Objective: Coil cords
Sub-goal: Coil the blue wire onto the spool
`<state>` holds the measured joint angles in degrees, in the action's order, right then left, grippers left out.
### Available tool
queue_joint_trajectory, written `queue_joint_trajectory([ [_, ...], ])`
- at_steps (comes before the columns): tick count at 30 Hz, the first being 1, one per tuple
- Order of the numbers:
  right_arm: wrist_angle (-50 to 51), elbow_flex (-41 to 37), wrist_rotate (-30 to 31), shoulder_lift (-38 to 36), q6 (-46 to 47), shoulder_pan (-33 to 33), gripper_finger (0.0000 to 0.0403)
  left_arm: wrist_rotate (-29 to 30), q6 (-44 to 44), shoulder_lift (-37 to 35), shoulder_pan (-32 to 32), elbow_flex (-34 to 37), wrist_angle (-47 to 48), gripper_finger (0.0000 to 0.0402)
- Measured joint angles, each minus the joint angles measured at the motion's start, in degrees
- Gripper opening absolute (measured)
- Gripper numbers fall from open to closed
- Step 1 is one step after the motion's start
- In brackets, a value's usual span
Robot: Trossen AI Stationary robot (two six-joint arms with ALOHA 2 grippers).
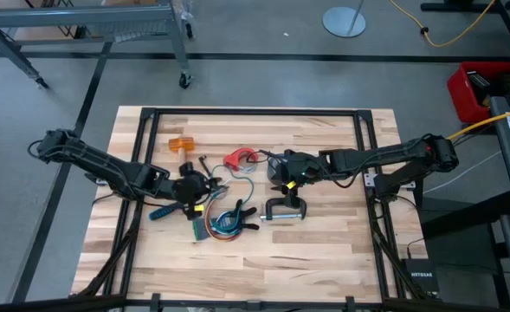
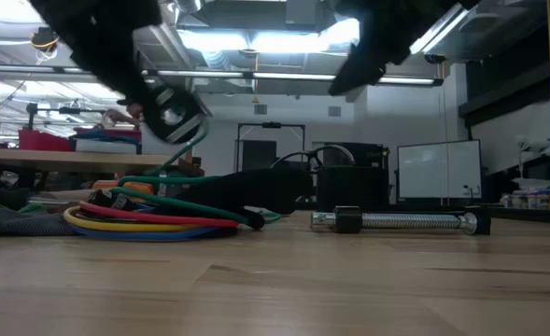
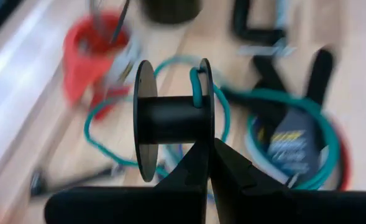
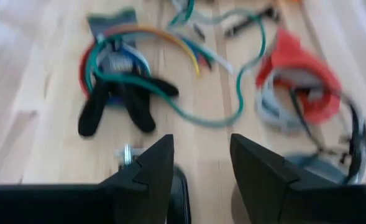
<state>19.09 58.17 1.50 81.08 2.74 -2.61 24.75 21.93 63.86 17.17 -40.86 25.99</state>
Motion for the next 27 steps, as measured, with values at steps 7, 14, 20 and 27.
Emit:
queue_joint_trajectory([
  [7,-7.9,0.0,-8.0,0.0,0.0,0.0,0.0163,-2.5,-9.5,0.0,0.0,0.0,-11.3,0.0],
  [14,-13.1,0.0,-10.1,0.8,0.9,0.0,0.0163,-7.7,-15.0,1.5,0.0,0.0,-20.0,0.0],
  [20,-14.2,0.0,-15.4,2.8,1.9,0.0,0.0163,-11.6,-18.2,5.9,-0.1,0.0,-23.1,0.0],
  [27,-15.1,0.0,-19.3,5.0,7.3,0.0,0.0163,-14.4,-17.6,9.7,-1.2,-0.1,-24.1,0.0],
])
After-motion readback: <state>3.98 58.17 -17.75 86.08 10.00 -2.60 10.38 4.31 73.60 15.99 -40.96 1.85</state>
